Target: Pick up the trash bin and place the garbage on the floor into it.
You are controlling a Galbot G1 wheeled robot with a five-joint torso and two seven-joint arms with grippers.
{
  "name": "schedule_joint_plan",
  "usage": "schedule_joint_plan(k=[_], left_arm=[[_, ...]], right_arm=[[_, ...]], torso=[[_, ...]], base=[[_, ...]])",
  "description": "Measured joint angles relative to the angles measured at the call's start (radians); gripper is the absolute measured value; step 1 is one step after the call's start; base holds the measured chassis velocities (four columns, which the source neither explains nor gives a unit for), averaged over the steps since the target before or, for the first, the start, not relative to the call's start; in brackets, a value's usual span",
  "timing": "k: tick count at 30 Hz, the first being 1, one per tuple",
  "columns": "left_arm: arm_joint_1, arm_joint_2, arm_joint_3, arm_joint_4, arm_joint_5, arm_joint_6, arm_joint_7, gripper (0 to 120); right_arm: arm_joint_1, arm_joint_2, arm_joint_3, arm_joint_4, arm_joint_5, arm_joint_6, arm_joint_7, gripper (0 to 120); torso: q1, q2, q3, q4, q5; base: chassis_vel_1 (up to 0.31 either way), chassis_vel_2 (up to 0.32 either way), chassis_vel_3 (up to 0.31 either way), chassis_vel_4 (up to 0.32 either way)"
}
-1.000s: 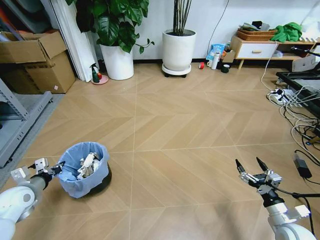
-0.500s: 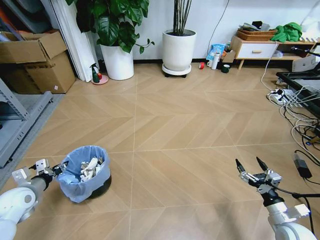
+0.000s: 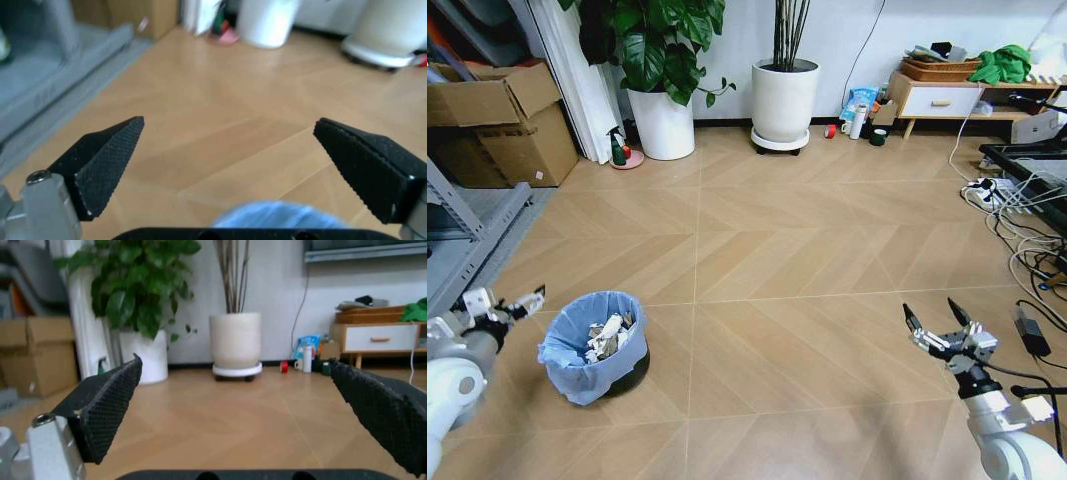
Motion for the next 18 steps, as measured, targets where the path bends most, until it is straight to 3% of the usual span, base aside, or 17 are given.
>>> schedule_joint_plan(k=[5,7,11,18], left_arm=[[0.005,-0.057,0.027,-0.109,0.09,-0.027,0.003,100],[0.015,-0.116,0.052,-0.147,0.168,-0.06,0.035,100],[0.032,-0.17,0.072,-0.141,0.252,-0.124,0.098,100],[0.016,-0.201,0.106,-0.079,0.305,-0.158,0.148,100]], right_arm=[[0.104,0.082,-0.073,-0.052,-0.009,0.033,0.046,100],[0.202,0.15,-0.137,-0.135,-0.014,0.088,0.045,100],[0.318,0.219,-0.215,-0.229,0.022,0.153,0.01,100],[0.418,0.289,-0.336,-0.331,0.021,0.157,-0.009,100]], torso=[[0.0,0.0,0.0,-0.0002,0.0],[0.0,0.0,0.0,-0.0004,0.0007],[0.0,0.0,0.0,0.0004,0.0001],[0.0,0.0,0.0,0.0002,0.0005]], base=[[0.0,0.0,0.0,0.0],[0.0,0.0,0.0,0.0],[0.0,0.0,0.0,0.0],[0.0,0.0,0.0,0.0]])
